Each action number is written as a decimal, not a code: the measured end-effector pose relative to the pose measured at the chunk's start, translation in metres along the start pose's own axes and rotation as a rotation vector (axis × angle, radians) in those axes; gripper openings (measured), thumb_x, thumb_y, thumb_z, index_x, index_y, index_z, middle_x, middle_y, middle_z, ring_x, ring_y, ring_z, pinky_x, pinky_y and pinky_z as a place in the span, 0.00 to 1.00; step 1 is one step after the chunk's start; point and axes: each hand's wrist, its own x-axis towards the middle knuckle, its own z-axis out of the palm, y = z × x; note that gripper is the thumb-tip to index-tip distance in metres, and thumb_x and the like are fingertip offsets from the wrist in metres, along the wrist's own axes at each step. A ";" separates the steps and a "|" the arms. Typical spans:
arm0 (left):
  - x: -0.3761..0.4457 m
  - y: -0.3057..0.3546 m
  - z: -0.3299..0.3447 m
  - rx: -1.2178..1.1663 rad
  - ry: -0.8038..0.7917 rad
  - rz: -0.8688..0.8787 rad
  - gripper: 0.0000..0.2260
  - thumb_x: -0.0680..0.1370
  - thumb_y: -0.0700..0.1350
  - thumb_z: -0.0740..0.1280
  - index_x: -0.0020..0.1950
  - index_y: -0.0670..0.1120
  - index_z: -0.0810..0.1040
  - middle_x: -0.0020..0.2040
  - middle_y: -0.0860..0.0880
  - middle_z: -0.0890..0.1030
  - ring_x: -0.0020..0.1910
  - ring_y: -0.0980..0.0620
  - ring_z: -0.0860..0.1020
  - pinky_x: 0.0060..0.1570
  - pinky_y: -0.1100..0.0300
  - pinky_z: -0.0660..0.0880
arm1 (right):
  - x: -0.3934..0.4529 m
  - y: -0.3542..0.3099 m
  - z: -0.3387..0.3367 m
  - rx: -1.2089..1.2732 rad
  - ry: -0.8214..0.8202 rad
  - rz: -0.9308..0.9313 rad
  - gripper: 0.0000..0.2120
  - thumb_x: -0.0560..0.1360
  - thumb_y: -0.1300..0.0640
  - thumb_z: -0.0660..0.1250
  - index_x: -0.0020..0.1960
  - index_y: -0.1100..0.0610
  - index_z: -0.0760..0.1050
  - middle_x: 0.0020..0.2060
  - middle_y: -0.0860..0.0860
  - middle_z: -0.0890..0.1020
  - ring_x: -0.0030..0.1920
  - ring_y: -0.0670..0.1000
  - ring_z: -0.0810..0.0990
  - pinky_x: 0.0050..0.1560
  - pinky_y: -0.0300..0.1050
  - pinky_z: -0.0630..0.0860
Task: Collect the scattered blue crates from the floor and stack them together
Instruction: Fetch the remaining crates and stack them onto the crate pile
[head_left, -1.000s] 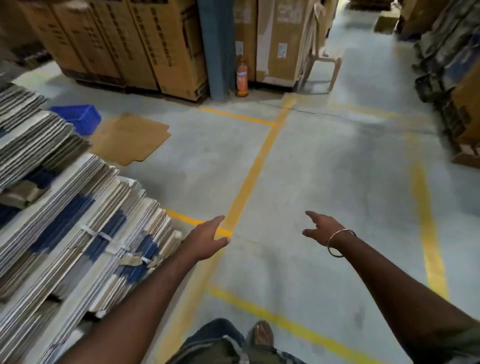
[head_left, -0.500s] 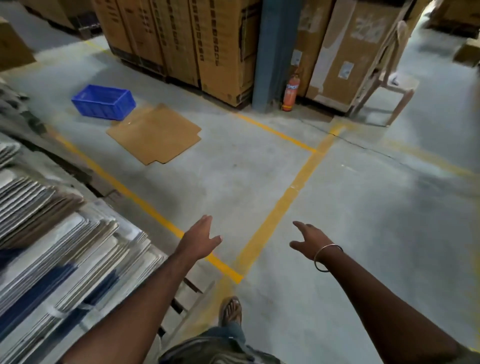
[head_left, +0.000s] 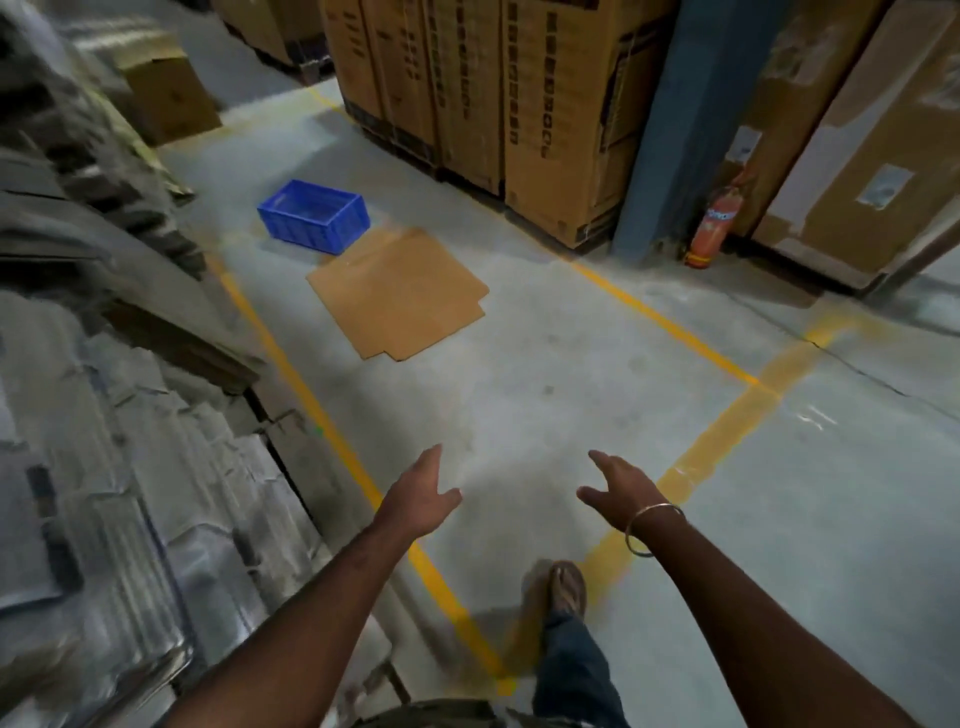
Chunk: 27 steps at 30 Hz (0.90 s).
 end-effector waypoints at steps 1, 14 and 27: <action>0.018 0.004 -0.008 -0.011 0.016 -0.021 0.37 0.77 0.54 0.68 0.81 0.46 0.54 0.80 0.46 0.60 0.77 0.47 0.62 0.73 0.56 0.61 | 0.026 0.004 -0.014 -0.019 -0.002 -0.016 0.34 0.76 0.47 0.67 0.77 0.55 0.60 0.73 0.56 0.68 0.72 0.55 0.67 0.71 0.46 0.63; 0.201 0.019 -0.114 -0.246 0.234 -0.304 0.35 0.78 0.53 0.68 0.80 0.46 0.55 0.79 0.47 0.60 0.77 0.48 0.61 0.72 0.57 0.61 | 0.322 -0.092 -0.163 -0.154 -0.118 -0.290 0.34 0.76 0.48 0.68 0.77 0.54 0.59 0.72 0.56 0.69 0.72 0.55 0.67 0.70 0.46 0.63; 0.426 -0.085 -0.318 -0.304 0.331 -0.425 0.34 0.77 0.52 0.69 0.79 0.44 0.60 0.77 0.43 0.65 0.75 0.45 0.65 0.70 0.54 0.64 | 0.594 -0.283 -0.206 -0.297 -0.211 -0.353 0.34 0.76 0.46 0.67 0.78 0.53 0.58 0.71 0.57 0.69 0.71 0.55 0.68 0.70 0.46 0.64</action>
